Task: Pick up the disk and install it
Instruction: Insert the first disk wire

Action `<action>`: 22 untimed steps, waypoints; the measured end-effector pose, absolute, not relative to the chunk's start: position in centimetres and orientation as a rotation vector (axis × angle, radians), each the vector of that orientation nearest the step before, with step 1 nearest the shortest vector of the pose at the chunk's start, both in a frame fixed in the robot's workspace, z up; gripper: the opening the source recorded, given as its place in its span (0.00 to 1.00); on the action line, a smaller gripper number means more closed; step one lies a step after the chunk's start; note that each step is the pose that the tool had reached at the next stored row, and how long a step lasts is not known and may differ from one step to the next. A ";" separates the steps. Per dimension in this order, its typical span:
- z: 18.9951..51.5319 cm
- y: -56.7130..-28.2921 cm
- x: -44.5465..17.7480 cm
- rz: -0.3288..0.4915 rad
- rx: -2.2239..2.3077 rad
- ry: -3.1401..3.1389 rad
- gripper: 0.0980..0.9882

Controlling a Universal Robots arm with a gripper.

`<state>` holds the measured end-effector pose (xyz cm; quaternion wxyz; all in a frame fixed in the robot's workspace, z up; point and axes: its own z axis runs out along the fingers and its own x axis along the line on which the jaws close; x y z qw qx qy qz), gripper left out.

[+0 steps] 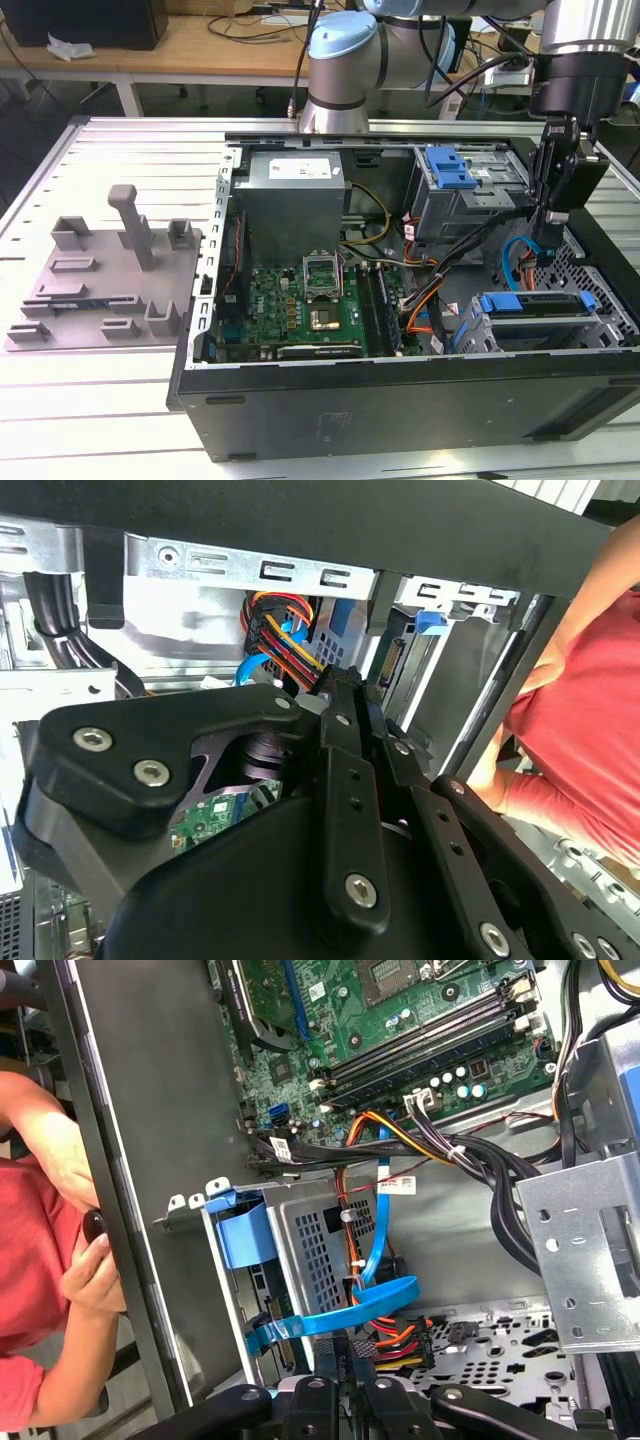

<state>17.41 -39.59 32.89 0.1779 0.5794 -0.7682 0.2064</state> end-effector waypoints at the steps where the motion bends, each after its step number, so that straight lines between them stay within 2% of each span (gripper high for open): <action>1: 32.9 -39.6 17.4 0.584 1.639 -2.173 0.07; 15: 33.3 -39.7 17.6 0.592 1.680 -2.147 0.07; 22: 33.8 -40.9 17.6 0.555 1.688 -2.144 0.07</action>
